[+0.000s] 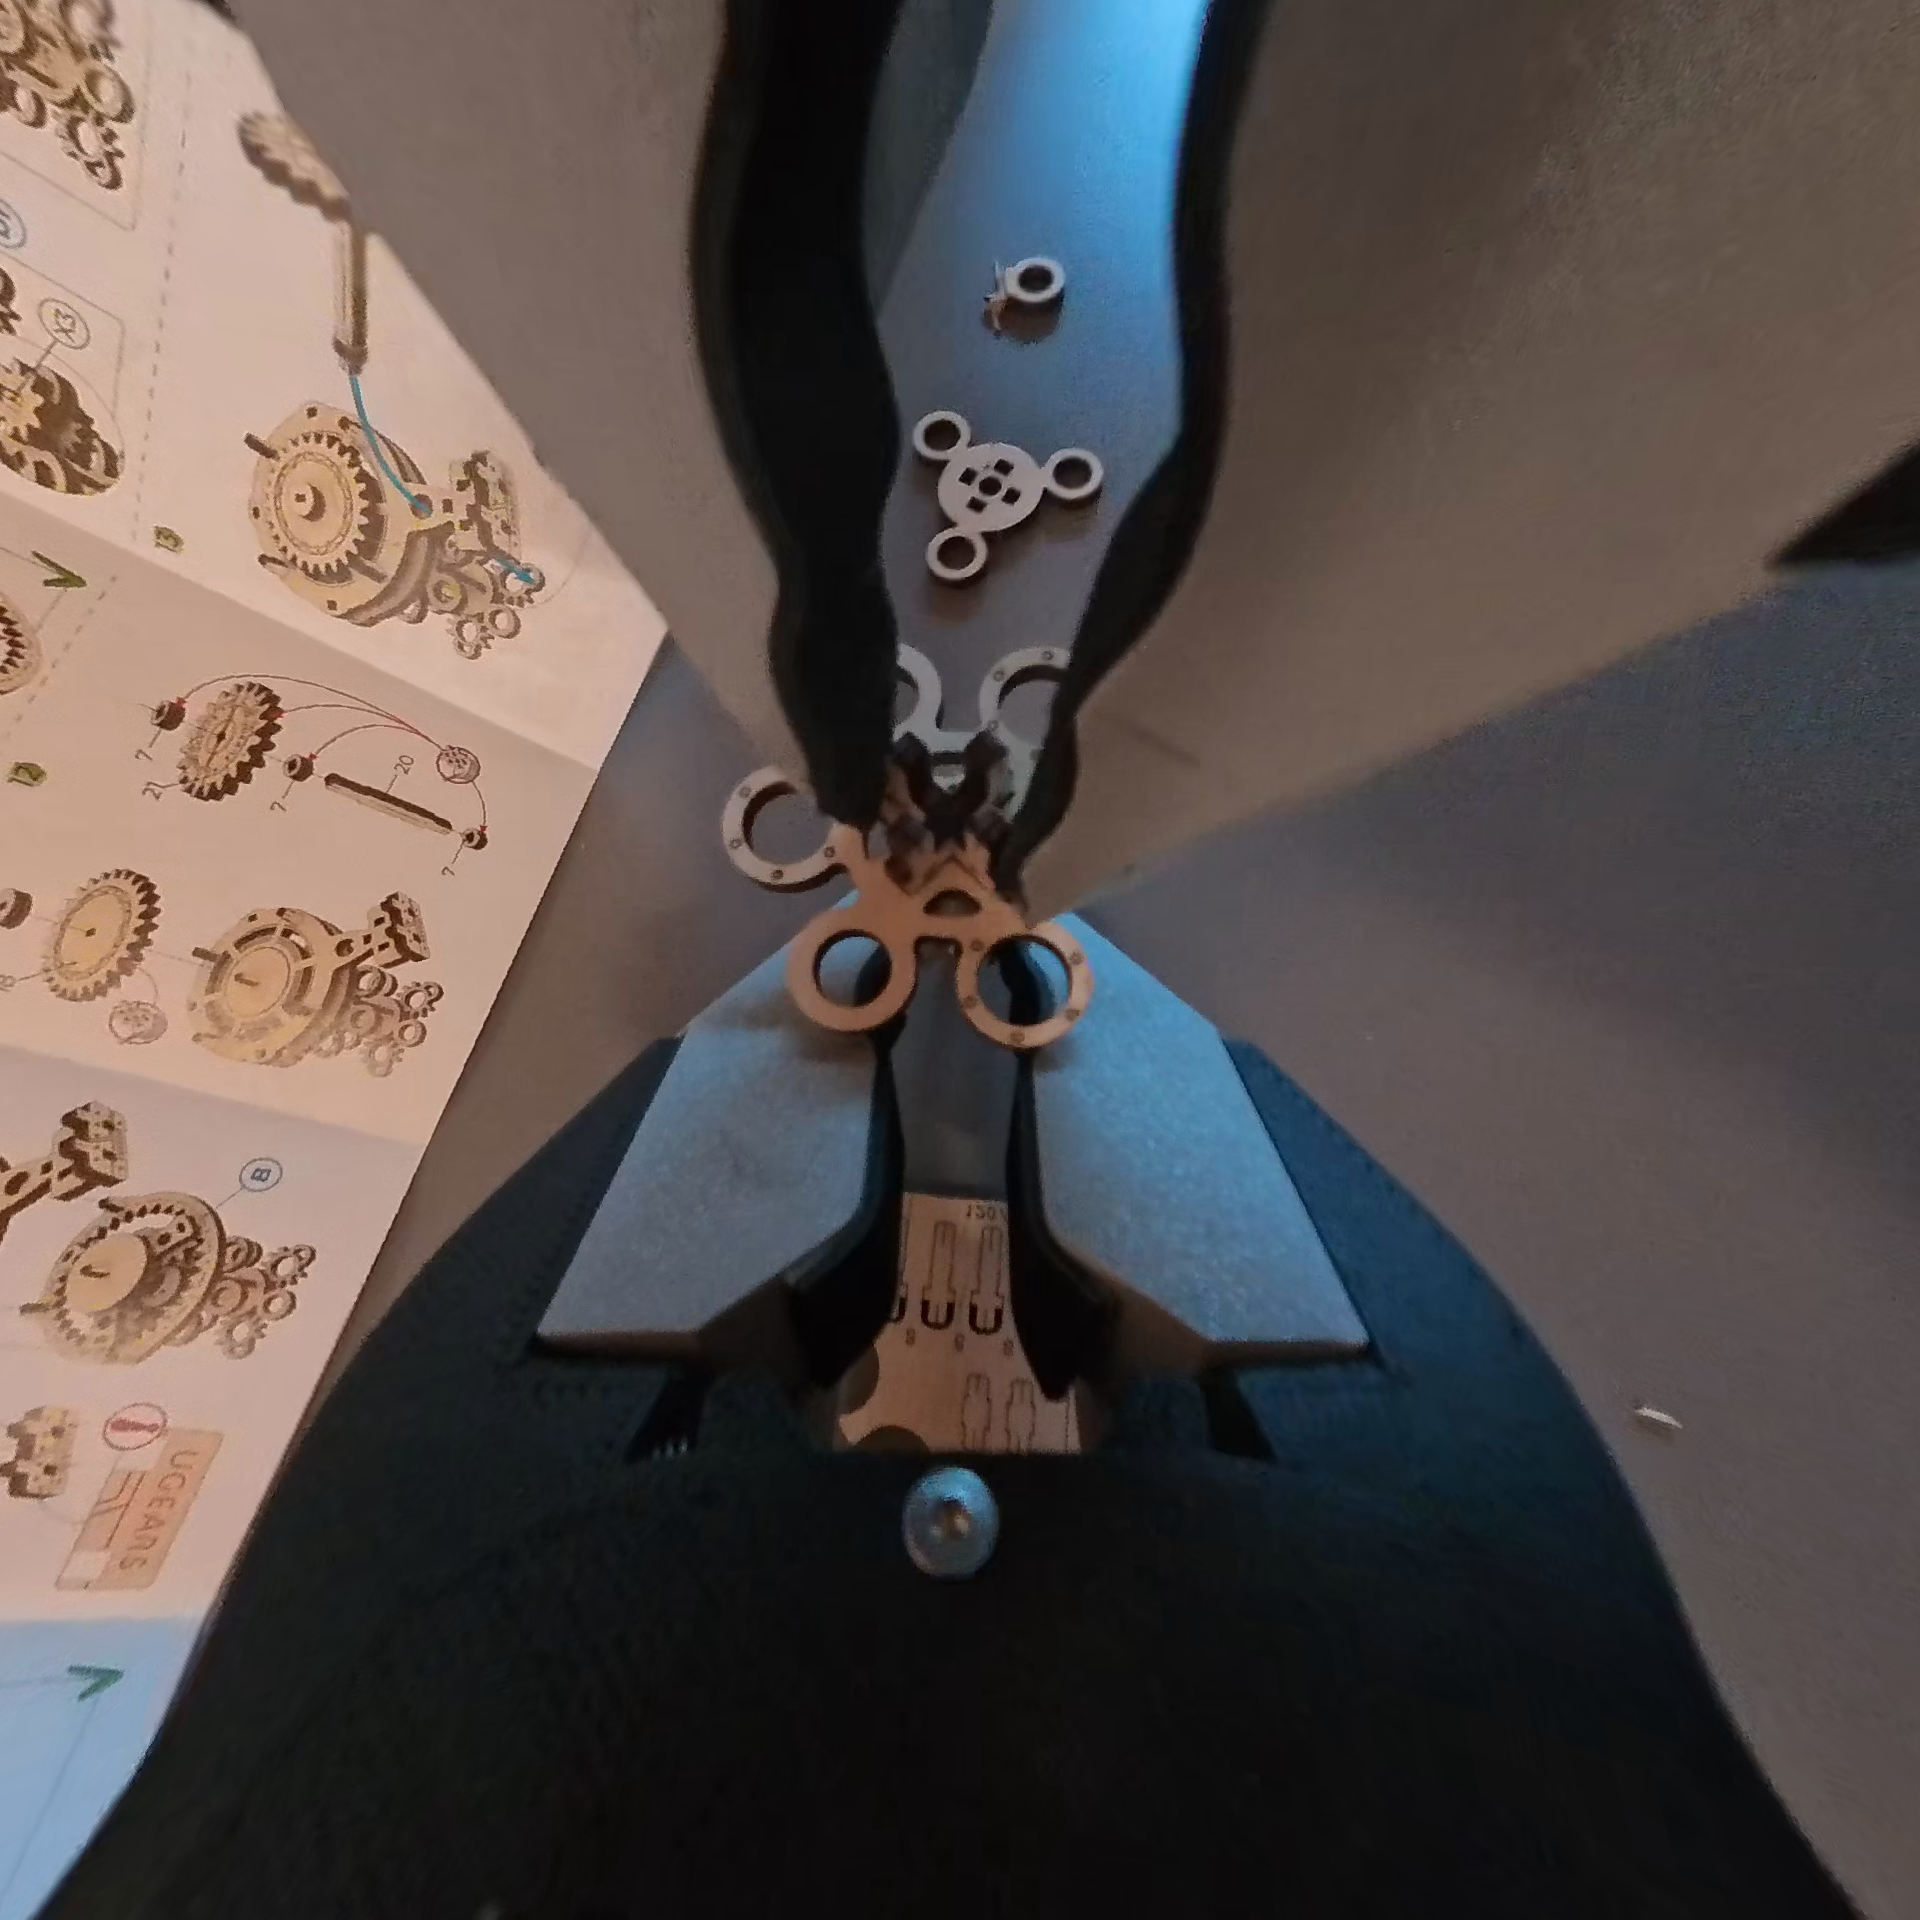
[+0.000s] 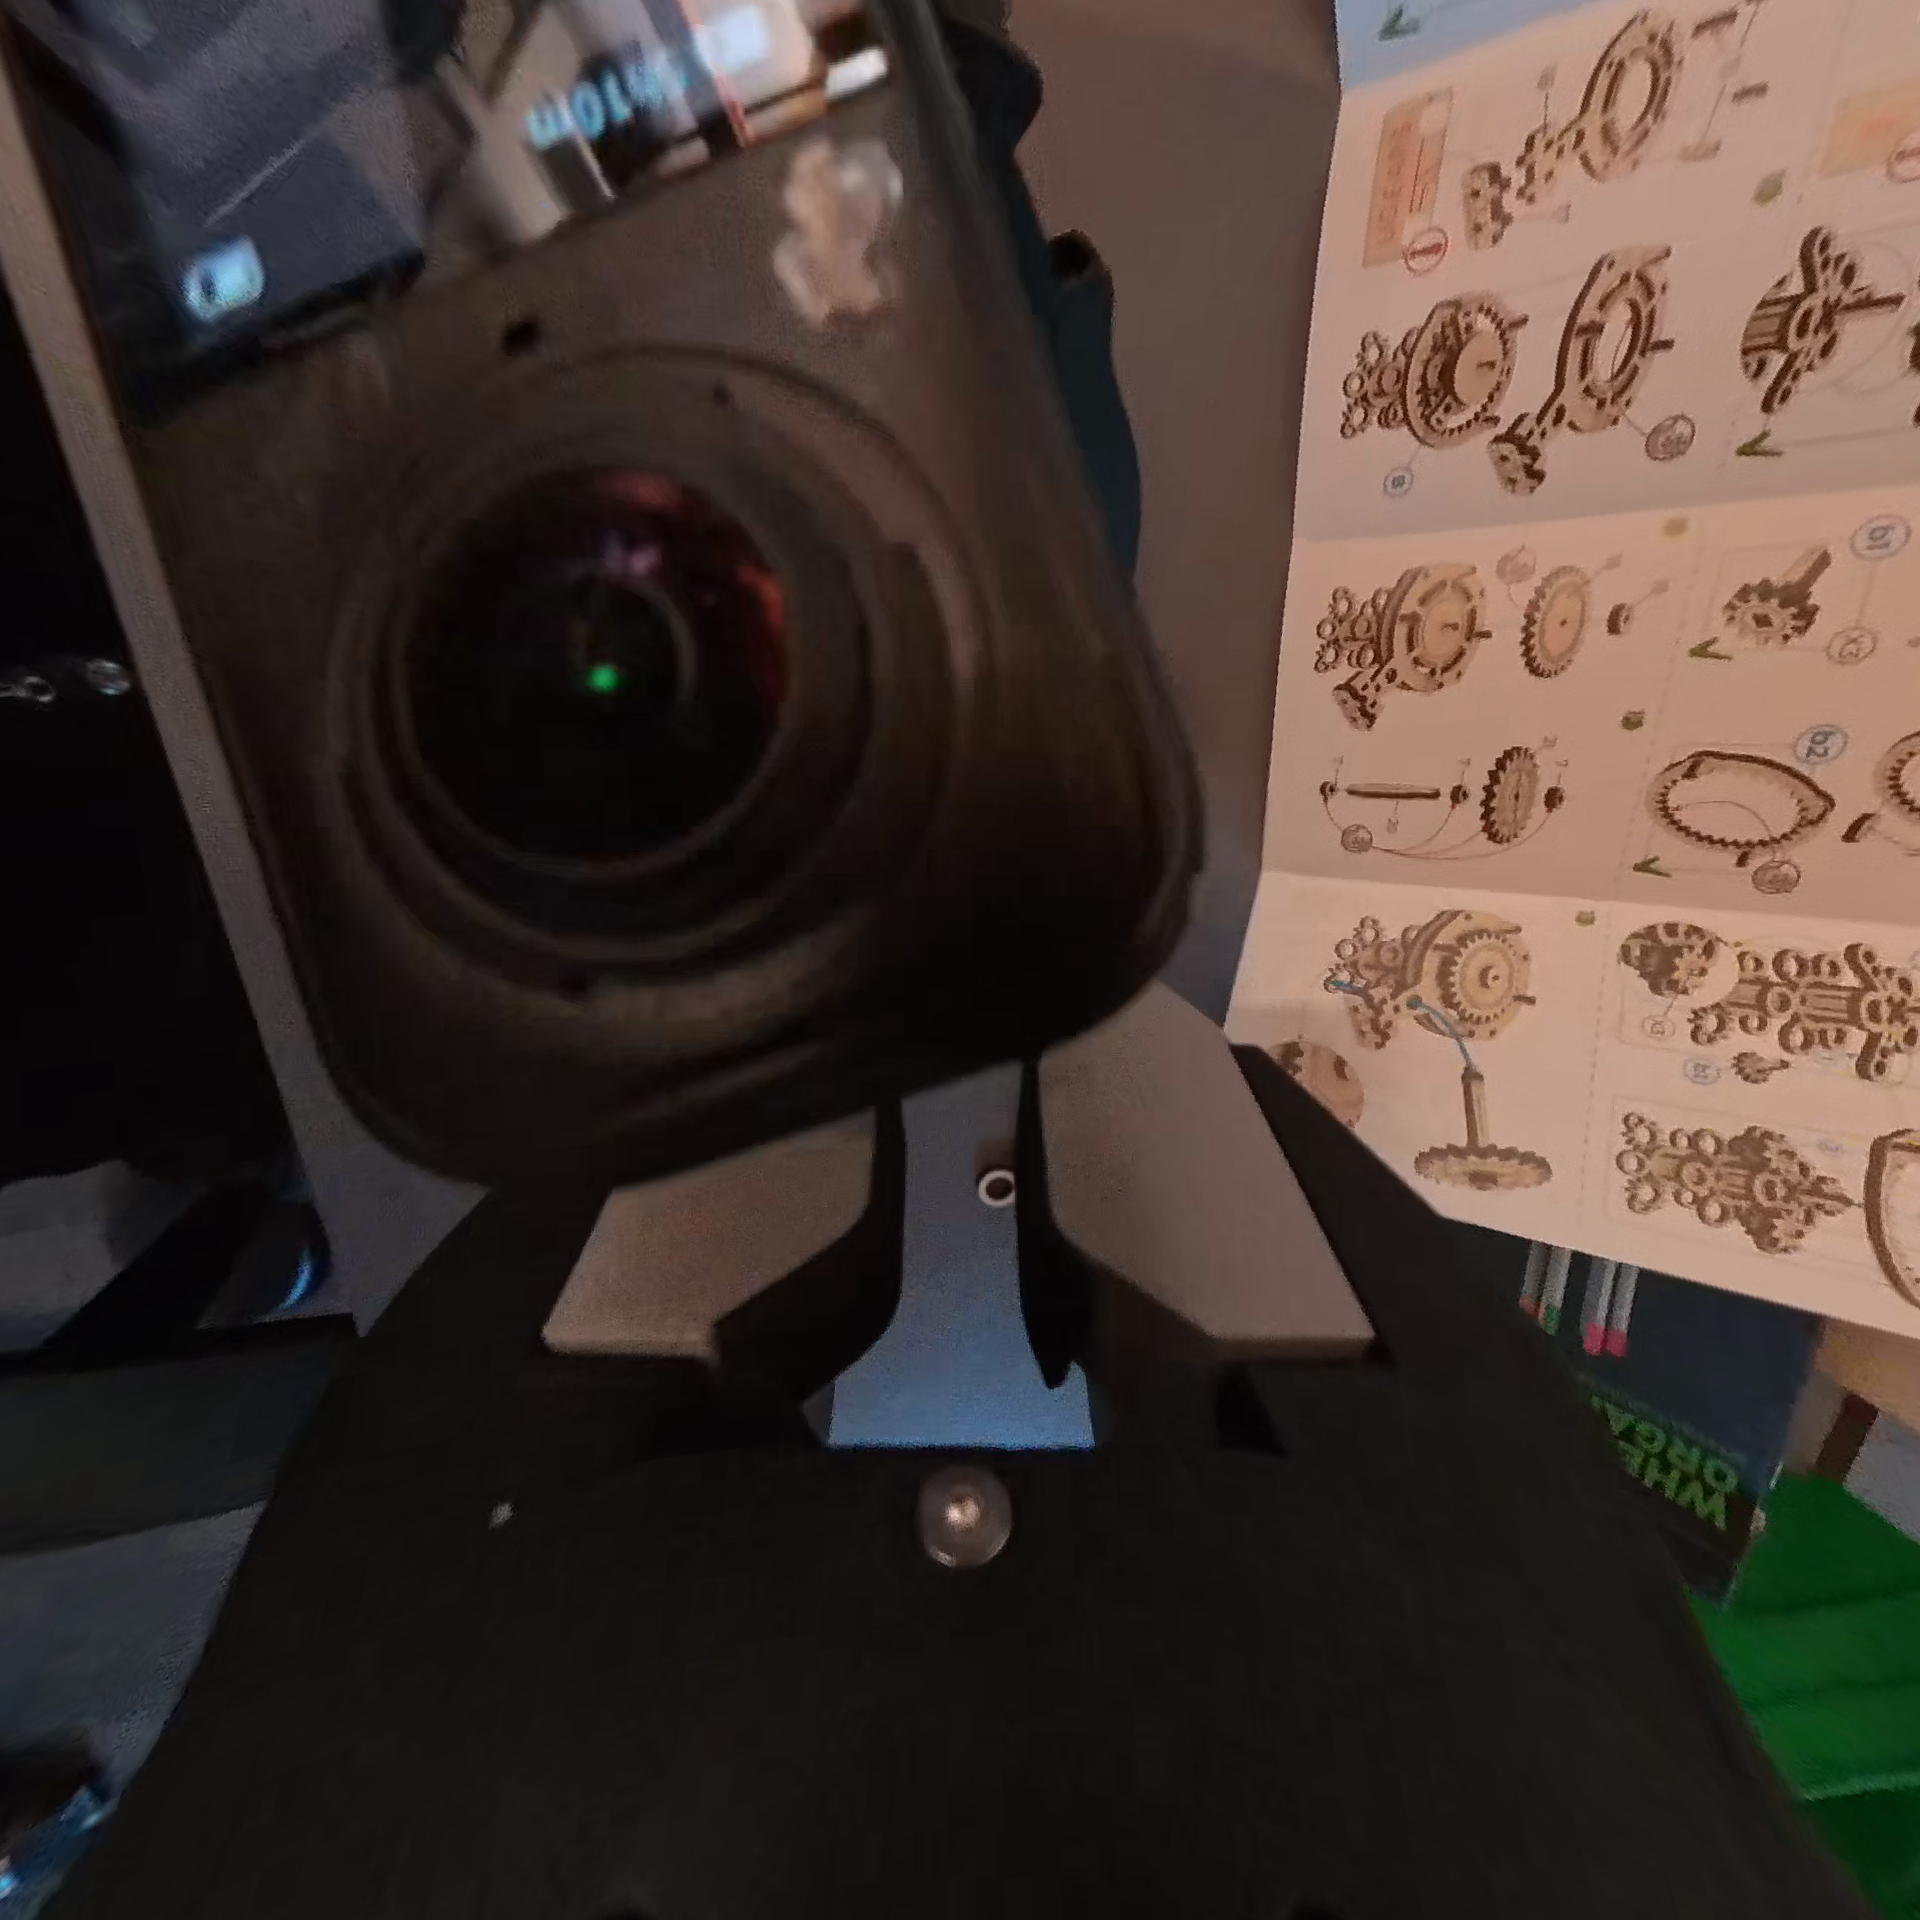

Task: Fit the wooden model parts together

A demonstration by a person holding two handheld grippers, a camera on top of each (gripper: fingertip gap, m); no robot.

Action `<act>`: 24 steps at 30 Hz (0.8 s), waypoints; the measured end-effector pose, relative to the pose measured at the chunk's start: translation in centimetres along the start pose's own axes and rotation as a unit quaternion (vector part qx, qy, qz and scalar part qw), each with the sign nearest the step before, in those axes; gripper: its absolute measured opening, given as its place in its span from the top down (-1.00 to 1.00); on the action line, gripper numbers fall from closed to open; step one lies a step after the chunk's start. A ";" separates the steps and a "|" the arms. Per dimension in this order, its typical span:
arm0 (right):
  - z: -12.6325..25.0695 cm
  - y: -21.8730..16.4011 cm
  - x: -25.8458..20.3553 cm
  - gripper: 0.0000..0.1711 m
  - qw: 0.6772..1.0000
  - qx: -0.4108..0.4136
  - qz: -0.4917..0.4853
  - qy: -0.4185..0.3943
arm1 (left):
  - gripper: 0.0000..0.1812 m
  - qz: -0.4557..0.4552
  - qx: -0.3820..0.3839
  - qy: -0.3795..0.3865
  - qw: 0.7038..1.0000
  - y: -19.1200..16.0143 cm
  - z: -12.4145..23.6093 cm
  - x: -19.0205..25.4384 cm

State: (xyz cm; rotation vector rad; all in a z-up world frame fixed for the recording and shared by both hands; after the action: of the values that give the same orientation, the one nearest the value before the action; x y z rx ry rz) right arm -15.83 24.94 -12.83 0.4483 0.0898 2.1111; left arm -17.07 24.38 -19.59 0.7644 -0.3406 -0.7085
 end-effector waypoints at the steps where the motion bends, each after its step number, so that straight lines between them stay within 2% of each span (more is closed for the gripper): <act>1: 0.0 -0.2 0.0 0.85 1.000 0.004 0.007 0.002 | 0.83 -0.005 -0.002 0.003 1.000 0.0 0.0 0.0; 8: 0.2 -0.4 0.1 0.79 0.989 0.051 0.142 0.009 | 0.84 -0.015 0.011 -0.034 0.999 0.2 -0.3 0.4; 15: 0.4 -0.8 -0.3 0.87 0.980 0.044 0.195 0.026 | 0.84 -0.028 0.012 -0.048 0.998 0.1 -0.2 0.4; 24: 0.3 0.0 -0.6 0.82 0.967 0.021 0.247 0.051 | 0.83 -0.036 0.008 -0.061 0.997 0.2 -0.3 0.7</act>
State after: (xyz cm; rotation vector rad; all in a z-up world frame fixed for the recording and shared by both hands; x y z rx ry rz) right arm -15.37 24.42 -12.69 0.4164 0.0893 2.6290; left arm -16.31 24.14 -19.65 0.7538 -0.4315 -0.8223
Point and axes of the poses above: each gripper's, where its closed fingertips meet, z back along the fingers, y out of its top, x = y × z across the jaws, the point moved 4 cm from there along z, back along the fingers, and after that the axes turned 10 degrees about -y, right-handed, at the moved point
